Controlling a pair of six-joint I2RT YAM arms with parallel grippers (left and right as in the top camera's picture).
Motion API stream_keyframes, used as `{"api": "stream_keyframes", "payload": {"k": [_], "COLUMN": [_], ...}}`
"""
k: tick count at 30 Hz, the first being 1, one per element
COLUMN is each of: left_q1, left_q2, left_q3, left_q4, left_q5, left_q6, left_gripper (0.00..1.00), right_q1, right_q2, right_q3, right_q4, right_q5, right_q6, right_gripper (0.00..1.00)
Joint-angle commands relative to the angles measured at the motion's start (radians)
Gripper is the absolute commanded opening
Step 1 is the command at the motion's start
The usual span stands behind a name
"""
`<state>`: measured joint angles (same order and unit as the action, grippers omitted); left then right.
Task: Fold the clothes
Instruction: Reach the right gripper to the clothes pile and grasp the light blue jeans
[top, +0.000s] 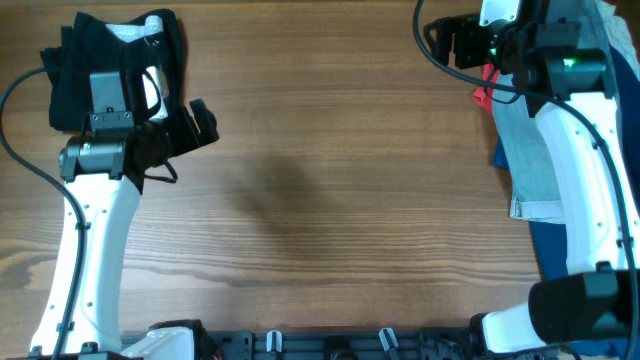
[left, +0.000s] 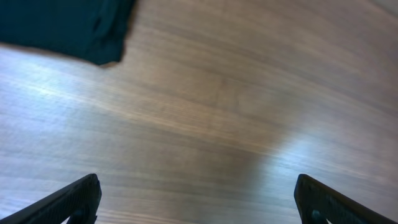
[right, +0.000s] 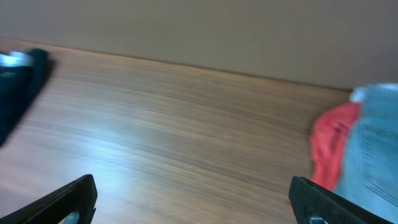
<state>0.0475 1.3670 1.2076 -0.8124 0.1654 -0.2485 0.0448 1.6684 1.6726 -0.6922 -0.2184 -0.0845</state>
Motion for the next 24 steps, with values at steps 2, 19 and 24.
{"api": "stream_keyframes", "payload": {"k": [2, 19, 24], "left_q1": [-0.122, -0.496, -0.497], "left_q2": [0.020, 0.250, 0.270], "left_q3": [0.019, 0.019, 0.019], "left_q4": [0.076, 0.283, 0.283], "left_q5": [0.026, -0.028, -0.028], "left_q6": [-0.029, -0.028, -0.028], "left_gripper": [1.00, 1.00, 1.00], "right_q1": [-0.075, -0.474, -0.527], "right_q2": [0.064, 0.489, 0.583], "right_q3": [0.023, 0.023, 0.023], "right_q4": [0.057, 0.525, 0.622], "right_q5": [0.185, 0.081, 0.037], "right_q6": [-0.015, 0.062, 0.113], "right_gripper": [1.00, 0.99, 0.98]}}
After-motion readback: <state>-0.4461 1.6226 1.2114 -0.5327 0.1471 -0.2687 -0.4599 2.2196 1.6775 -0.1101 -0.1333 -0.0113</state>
